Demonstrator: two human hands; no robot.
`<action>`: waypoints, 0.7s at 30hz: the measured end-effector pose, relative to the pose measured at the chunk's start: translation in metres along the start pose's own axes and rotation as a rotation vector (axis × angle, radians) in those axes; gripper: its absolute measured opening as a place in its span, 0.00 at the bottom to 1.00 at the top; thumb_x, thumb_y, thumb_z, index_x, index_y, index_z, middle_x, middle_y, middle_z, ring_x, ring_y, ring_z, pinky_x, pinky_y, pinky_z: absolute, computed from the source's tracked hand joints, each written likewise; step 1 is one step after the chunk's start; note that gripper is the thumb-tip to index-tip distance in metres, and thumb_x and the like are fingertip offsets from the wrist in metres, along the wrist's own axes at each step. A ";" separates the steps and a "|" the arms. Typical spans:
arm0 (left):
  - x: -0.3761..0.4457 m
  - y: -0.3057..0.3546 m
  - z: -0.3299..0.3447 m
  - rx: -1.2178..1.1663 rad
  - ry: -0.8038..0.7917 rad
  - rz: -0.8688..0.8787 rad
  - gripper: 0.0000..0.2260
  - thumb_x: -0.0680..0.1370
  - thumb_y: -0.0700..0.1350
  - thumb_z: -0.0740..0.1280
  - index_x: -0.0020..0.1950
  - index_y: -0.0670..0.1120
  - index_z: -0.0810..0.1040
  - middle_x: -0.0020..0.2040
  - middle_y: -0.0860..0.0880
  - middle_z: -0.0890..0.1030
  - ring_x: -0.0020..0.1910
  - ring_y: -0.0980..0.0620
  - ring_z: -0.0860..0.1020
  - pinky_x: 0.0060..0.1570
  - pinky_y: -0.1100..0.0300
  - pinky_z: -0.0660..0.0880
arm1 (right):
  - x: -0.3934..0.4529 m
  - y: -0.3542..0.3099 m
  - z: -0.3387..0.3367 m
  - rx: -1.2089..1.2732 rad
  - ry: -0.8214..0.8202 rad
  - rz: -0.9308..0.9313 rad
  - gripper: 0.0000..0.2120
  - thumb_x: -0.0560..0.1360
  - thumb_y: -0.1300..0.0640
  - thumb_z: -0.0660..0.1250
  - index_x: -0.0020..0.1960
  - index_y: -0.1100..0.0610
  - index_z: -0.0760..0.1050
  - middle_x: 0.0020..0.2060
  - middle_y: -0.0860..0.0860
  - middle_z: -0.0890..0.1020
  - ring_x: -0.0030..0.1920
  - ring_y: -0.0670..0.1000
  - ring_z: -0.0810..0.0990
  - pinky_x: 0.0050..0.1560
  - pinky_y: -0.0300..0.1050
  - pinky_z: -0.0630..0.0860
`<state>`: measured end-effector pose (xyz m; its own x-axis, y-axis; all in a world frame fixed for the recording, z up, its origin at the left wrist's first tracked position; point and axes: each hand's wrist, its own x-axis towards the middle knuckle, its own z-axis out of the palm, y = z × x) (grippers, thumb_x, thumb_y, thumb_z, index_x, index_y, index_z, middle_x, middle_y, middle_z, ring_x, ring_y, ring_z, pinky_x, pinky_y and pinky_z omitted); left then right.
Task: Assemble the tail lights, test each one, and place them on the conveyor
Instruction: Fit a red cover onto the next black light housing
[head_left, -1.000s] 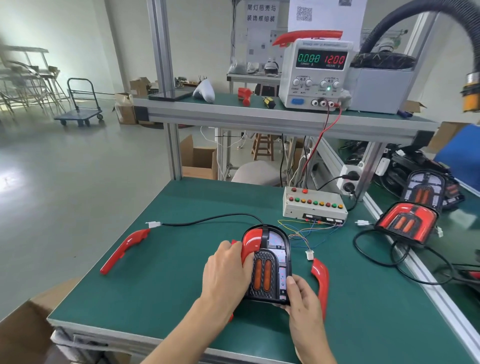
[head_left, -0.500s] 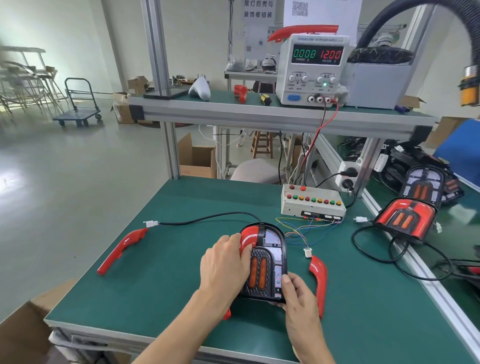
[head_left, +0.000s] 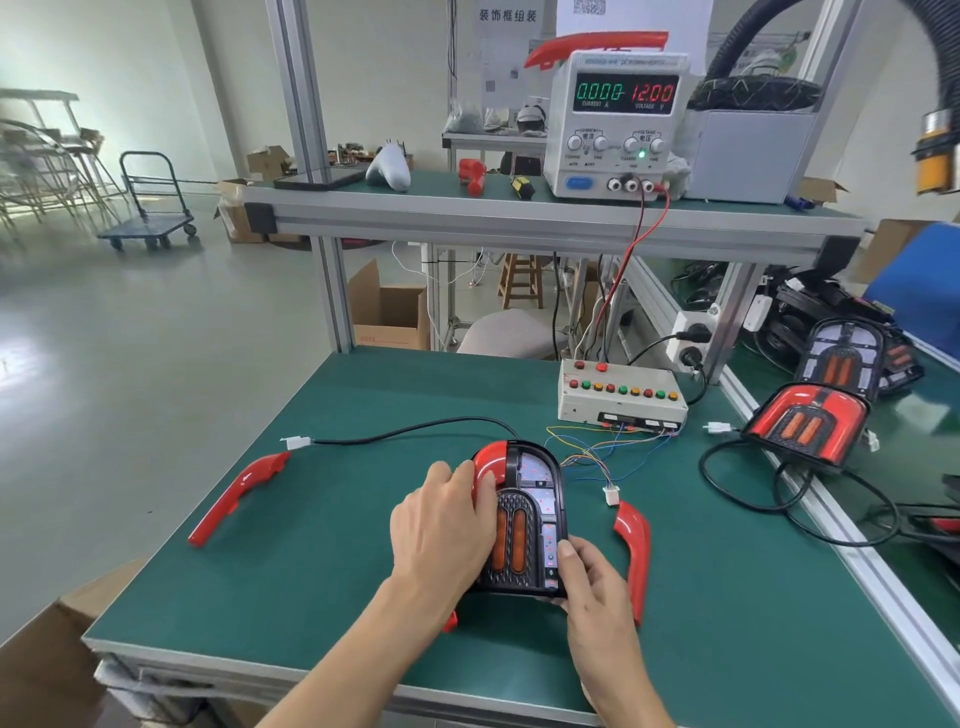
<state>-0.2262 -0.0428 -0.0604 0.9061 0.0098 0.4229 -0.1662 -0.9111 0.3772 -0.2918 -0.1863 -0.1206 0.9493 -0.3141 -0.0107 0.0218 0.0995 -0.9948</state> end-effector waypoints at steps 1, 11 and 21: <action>0.000 0.000 0.000 -0.040 0.018 -0.003 0.15 0.83 0.54 0.58 0.42 0.48 0.73 0.35 0.51 0.69 0.30 0.44 0.71 0.31 0.54 0.68 | 0.000 -0.001 0.000 0.006 0.006 0.002 0.12 0.85 0.57 0.60 0.55 0.58 0.81 0.48 0.55 0.88 0.54 0.60 0.84 0.64 0.63 0.77; 0.016 -0.026 -0.006 -0.942 -0.379 -0.398 0.19 0.77 0.53 0.73 0.67 0.50 0.76 0.46 0.48 0.81 0.44 0.50 0.81 0.56 0.48 0.80 | -0.001 -0.003 -0.001 0.062 -0.021 0.013 0.13 0.85 0.57 0.59 0.56 0.60 0.81 0.49 0.56 0.88 0.53 0.56 0.86 0.60 0.55 0.79; 0.010 -0.032 -0.016 -1.295 -0.794 -0.490 0.17 0.82 0.51 0.66 0.64 0.40 0.74 0.55 0.40 0.84 0.51 0.44 0.81 0.59 0.44 0.79 | 0.000 -0.002 -0.003 0.047 -0.049 0.019 0.16 0.86 0.56 0.58 0.52 0.54 0.84 0.48 0.57 0.88 0.49 0.55 0.86 0.54 0.53 0.82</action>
<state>-0.2181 -0.0065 -0.0548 0.8638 -0.4009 -0.3051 0.3604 0.0686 0.9303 -0.2924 -0.1893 -0.1185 0.9638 -0.2655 -0.0233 0.0173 0.1496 -0.9886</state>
